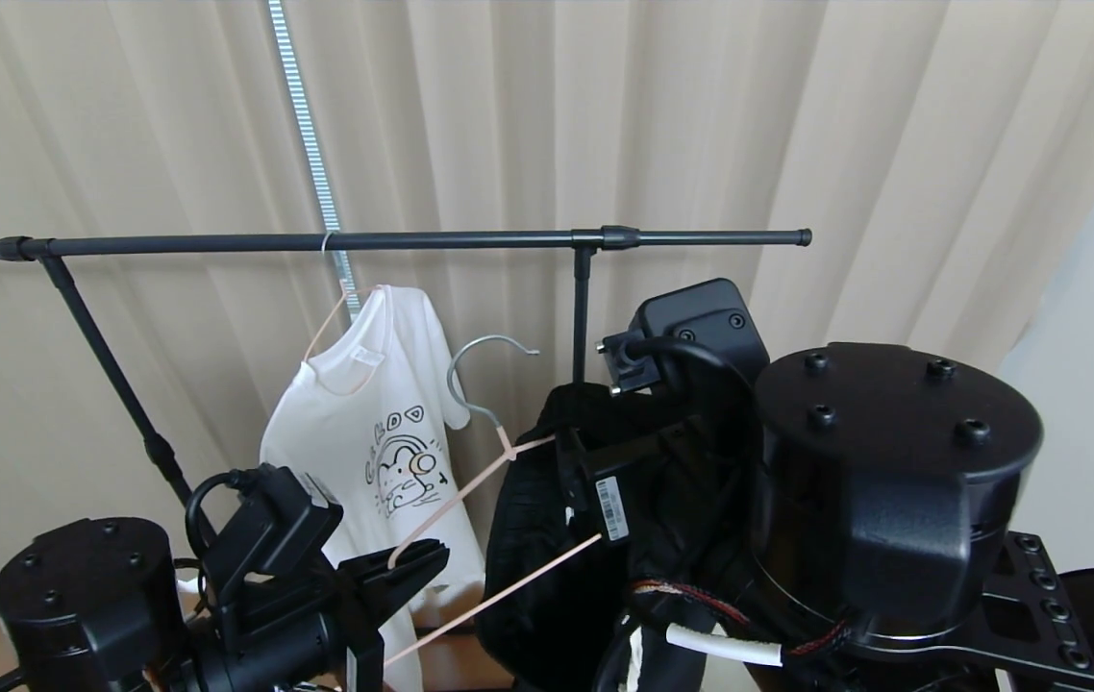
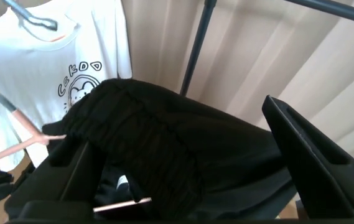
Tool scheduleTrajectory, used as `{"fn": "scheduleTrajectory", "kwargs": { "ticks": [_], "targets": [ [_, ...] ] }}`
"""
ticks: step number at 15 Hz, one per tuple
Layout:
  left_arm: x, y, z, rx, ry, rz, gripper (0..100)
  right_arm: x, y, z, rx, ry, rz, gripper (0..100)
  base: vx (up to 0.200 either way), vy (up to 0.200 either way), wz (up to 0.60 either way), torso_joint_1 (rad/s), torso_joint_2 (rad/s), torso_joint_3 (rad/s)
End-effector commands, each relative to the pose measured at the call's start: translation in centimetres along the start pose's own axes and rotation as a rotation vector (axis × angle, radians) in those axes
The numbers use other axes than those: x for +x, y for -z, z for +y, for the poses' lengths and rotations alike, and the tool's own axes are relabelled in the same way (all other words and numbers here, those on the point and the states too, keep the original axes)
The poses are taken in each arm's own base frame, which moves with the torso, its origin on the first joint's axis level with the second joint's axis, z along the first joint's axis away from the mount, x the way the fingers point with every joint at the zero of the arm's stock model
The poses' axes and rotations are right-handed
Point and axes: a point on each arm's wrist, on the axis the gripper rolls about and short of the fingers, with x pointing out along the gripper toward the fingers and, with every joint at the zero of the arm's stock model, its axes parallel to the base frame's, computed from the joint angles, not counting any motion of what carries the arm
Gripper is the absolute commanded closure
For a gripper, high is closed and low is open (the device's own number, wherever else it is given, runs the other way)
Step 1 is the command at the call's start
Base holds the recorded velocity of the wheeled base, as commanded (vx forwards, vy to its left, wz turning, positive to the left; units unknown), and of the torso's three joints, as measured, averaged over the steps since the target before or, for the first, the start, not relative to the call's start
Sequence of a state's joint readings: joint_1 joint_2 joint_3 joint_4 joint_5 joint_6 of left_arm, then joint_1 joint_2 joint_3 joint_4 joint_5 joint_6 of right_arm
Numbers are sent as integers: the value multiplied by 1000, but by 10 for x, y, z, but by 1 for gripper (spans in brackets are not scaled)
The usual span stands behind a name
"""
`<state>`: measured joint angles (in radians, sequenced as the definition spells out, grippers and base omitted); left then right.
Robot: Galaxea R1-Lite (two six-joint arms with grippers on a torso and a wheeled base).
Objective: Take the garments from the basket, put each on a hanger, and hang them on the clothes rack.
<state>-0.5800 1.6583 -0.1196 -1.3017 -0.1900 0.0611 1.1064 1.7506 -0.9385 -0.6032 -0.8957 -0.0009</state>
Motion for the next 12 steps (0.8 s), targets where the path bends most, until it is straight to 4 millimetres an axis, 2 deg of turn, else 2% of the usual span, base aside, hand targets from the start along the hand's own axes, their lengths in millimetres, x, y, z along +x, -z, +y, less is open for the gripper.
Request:
{"fn": "scheduleTrajectory", "kwargs": {
  "ticks": [1, 8, 10, 12],
  "targets": [
    [2, 1, 3, -4, -15, 4, 100, -2, 0, 1, -1, -6, -1, 0, 0, 0, 0, 0, 0, 0],
    [4, -2, 4, -29, -23, -40, 100, -10, 6, 0, -33, -34, 9, 0, 0, 0, 0, 0, 0, 0],
    [3, -1, 4, -29, -24, -41, 100, -15, 5, -5, -41, -68, 5, 0, 0, 0, 0, 0, 0, 0],
    [4, 2, 4, -28, -17, -44, 100, -30, -1, -19, -57, -158, -17, 0, 0, 0, 0, 0, 0, 0]
  ]
}}
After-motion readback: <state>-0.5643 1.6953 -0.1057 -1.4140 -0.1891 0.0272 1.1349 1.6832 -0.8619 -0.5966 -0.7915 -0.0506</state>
